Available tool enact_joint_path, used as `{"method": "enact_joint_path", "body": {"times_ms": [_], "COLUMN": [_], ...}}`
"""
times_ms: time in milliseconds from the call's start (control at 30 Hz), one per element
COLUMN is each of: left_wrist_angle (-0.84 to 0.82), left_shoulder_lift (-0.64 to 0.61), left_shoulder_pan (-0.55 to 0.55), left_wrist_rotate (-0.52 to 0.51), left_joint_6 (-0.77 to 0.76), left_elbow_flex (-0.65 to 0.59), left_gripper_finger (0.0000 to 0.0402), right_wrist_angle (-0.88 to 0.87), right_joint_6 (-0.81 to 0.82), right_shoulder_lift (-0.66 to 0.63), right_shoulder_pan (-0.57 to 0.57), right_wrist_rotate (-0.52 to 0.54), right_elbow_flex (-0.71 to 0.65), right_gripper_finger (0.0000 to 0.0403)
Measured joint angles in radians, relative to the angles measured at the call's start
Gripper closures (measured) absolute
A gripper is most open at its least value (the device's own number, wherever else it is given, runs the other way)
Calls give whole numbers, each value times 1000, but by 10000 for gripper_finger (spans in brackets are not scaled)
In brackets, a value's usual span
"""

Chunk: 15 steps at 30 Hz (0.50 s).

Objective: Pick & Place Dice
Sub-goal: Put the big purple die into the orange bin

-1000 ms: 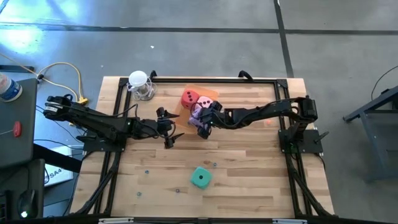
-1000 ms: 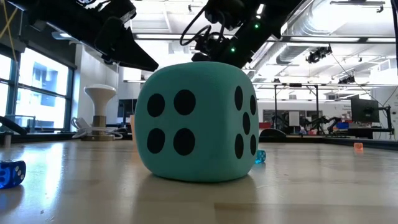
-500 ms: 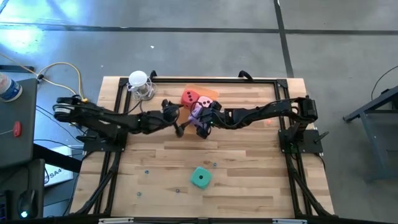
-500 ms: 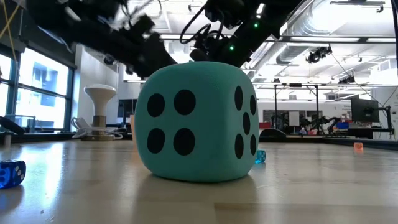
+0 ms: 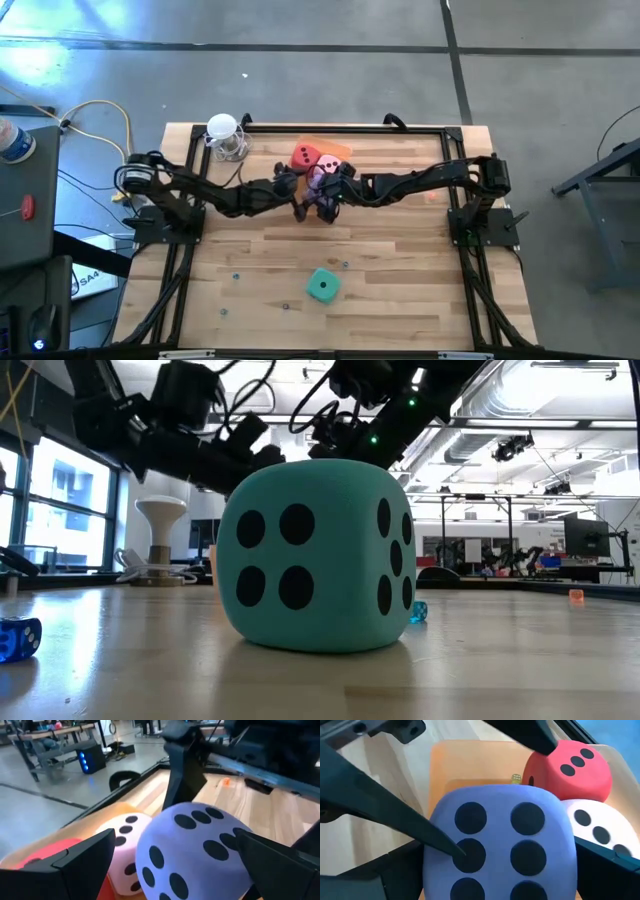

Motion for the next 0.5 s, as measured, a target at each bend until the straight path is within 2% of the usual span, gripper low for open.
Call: {"method": "enact_joint_path", "body": {"times_ms": [167, 500], "left_wrist_angle": [9, -4], "left_shoulder_lift": [40, 41], "left_shoulder_pan": [25, 28], "left_wrist_rotate": [13, 13], "left_joint_6": [-56, -17], "left_elbow_flex": [2, 1], "left_gripper_finger": [2, 2], "right_wrist_angle": [-7, -4], "right_joint_6": [-15, -41], "right_shoulder_lift": [1, 1], "right_shoulder_pan": [4, 31], "right_wrist_rotate": [11, 13], "right_elbow_flex": [0, -1], "right_gripper_finger": [3, 3]}}
